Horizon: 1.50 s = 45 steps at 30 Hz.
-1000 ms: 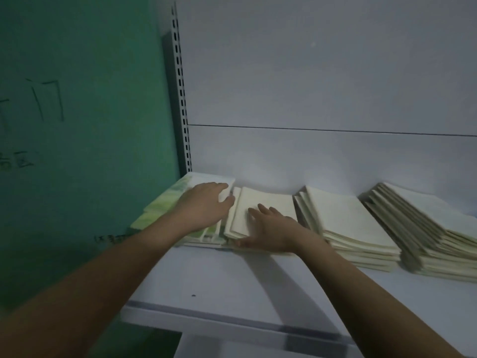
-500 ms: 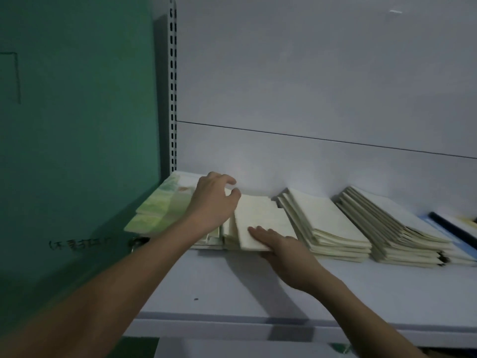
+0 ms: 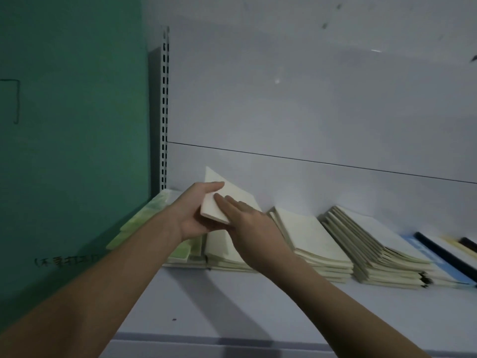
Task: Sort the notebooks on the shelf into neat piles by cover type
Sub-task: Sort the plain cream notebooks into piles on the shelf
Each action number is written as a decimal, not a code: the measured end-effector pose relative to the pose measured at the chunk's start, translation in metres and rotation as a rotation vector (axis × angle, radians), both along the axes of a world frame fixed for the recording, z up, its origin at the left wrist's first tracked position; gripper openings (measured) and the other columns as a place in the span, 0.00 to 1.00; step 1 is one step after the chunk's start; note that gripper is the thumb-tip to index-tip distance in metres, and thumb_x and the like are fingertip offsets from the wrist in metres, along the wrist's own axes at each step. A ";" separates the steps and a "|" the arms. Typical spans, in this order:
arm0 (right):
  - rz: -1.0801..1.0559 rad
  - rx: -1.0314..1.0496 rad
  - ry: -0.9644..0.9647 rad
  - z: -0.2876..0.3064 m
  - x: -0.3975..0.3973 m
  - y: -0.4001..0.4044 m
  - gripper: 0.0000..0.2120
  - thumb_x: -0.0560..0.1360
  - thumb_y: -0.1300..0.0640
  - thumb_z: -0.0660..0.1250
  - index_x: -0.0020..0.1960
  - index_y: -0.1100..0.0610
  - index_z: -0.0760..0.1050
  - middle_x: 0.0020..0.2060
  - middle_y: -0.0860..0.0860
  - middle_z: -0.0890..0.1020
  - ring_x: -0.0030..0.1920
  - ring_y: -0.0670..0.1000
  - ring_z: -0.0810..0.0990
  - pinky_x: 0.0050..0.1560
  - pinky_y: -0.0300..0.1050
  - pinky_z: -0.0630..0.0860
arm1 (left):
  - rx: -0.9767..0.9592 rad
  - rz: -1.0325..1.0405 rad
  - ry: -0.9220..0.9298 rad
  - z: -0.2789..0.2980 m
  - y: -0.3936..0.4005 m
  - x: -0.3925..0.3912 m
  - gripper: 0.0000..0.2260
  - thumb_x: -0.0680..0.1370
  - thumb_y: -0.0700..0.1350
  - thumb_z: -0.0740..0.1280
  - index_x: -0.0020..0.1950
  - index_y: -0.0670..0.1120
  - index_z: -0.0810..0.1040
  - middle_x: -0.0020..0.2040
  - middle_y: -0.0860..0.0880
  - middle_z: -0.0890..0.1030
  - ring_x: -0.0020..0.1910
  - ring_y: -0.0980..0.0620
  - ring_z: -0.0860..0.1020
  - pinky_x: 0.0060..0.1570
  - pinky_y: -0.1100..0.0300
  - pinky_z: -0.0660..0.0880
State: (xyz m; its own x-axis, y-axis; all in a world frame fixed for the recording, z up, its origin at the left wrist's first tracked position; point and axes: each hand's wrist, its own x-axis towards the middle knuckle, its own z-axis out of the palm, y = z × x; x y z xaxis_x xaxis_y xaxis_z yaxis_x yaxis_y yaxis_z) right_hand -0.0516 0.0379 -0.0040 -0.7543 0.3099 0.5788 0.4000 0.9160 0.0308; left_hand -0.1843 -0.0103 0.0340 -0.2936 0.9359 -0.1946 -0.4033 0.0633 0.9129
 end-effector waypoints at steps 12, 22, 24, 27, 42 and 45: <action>-0.132 -0.588 -0.362 -0.039 0.001 0.048 0.59 0.60 0.26 0.67 0.79 0.48 0.43 0.78 0.46 0.52 0.77 0.52 0.52 0.74 0.56 0.59 | 0.008 0.187 0.172 -0.011 -0.035 -0.061 0.19 0.79 0.32 0.62 0.67 0.48 0.72 0.60 0.41 0.80 0.54 0.39 0.79 0.44 0.43 0.78; -0.231 -0.315 -0.470 -0.078 -0.003 0.030 0.37 0.78 0.36 0.55 0.78 0.53 0.49 0.78 0.49 0.55 0.76 0.53 0.56 0.72 0.55 0.58 | -0.038 0.230 0.267 -0.022 -0.052 -0.082 0.25 0.76 0.28 0.60 0.69 0.48 0.69 0.56 0.44 0.80 0.51 0.41 0.79 0.42 0.47 0.77; -0.209 -0.244 -0.441 -0.083 0.011 0.024 0.33 0.79 0.38 0.54 0.78 0.52 0.51 0.77 0.49 0.57 0.75 0.52 0.58 0.71 0.53 0.61 | -0.037 0.223 0.258 -0.030 -0.052 -0.082 0.25 0.76 0.28 0.59 0.69 0.48 0.69 0.57 0.44 0.80 0.52 0.41 0.79 0.44 0.47 0.78; -0.164 -0.207 -0.410 -0.085 0.024 0.024 0.28 0.82 0.44 0.54 0.78 0.50 0.52 0.78 0.47 0.57 0.76 0.51 0.58 0.70 0.51 0.63 | -0.027 0.206 0.244 -0.038 -0.049 -0.078 0.24 0.77 0.28 0.59 0.68 0.49 0.70 0.57 0.45 0.80 0.52 0.42 0.79 0.44 0.48 0.78; -0.114 -0.377 0.288 0.016 0.006 0.043 0.14 0.83 0.52 0.55 0.43 0.56 0.73 0.33 0.53 0.77 0.36 0.59 0.77 0.36 0.49 0.72 | -0.024 0.287 0.233 -0.026 -0.036 -0.050 0.20 0.79 0.30 0.58 0.69 0.45 0.69 0.57 0.42 0.79 0.48 0.43 0.79 0.41 0.51 0.77; -0.083 -0.084 0.031 0.026 -0.016 0.015 0.10 0.82 0.55 0.56 0.59 0.54 0.73 0.44 0.56 0.81 0.43 0.62 0.79 0.40 0.48 0.67 | -0.050 0.228 0.146 -0.021 -0.030 -0.027 0.13 0.83 0.49 0.61 0.65 0.47 0.72 0.51 0.42 0.81 0.46 0.43 0.80 0.41 0.50 0.78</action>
